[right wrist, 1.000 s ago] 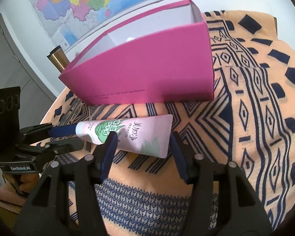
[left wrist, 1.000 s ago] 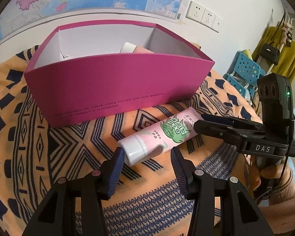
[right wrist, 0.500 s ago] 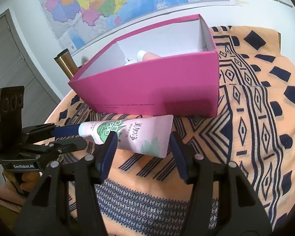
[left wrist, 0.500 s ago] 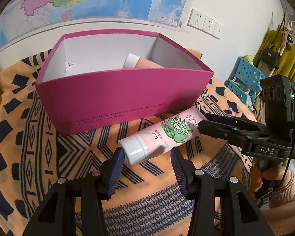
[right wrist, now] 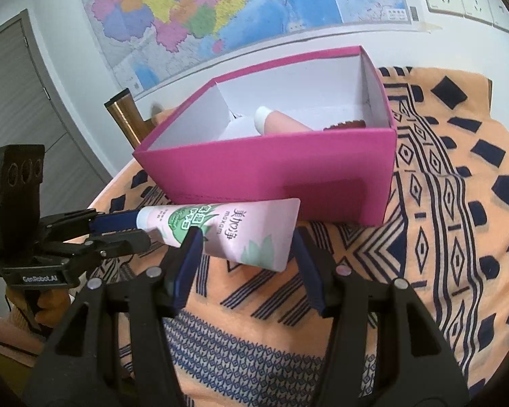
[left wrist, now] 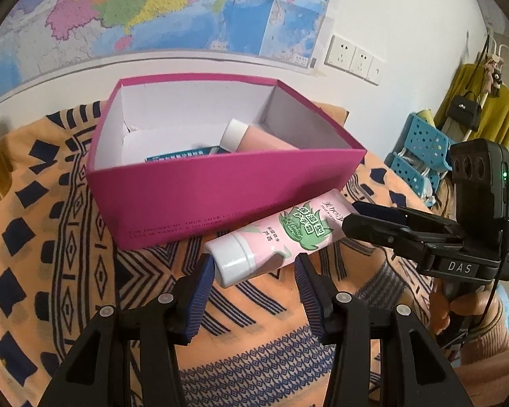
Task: Organize rigid objects
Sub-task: 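Lift the held pink-and-white tube up beside the magenta box, then lower the tube into the magenta box and open the right gripper, then withdraw the open right gripper from the box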
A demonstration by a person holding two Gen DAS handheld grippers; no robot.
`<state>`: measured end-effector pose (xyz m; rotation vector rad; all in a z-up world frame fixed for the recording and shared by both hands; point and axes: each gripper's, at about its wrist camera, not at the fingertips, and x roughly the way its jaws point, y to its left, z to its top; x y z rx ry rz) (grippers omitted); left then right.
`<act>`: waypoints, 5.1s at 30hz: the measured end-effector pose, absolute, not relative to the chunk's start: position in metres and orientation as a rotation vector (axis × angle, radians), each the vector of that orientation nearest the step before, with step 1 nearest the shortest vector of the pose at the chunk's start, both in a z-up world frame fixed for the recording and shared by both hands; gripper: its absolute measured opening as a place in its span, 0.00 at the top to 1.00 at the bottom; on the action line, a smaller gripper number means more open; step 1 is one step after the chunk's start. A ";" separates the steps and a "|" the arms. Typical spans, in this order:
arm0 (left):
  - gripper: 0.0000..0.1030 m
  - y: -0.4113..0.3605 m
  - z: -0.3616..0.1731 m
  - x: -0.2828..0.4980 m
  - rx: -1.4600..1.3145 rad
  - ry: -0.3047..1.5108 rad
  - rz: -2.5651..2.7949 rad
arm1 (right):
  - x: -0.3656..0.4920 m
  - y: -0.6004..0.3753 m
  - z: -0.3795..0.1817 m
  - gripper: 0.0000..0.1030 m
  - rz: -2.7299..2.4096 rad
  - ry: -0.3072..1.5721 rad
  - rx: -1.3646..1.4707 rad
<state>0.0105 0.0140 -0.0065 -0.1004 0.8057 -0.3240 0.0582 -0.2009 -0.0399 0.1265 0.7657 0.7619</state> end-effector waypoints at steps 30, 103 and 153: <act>0.53 0.018 0.024 0.018 -0.061 0.700 -0.301 | 0.068 -0.192 -0.011 0.44 0.784 0.683 0.101; 0.53 0.038 0.019 0.092 -0.077 0.728 -0.186 | 0.124 -0.162 -0.003 0.44 0.792 0.681 0.062; 0.00 0.035 -0.018 0.002 -0.107 0.656 0.020 | 0.036 -0.159 -0.038 0.03 0.670 0.609 -0.046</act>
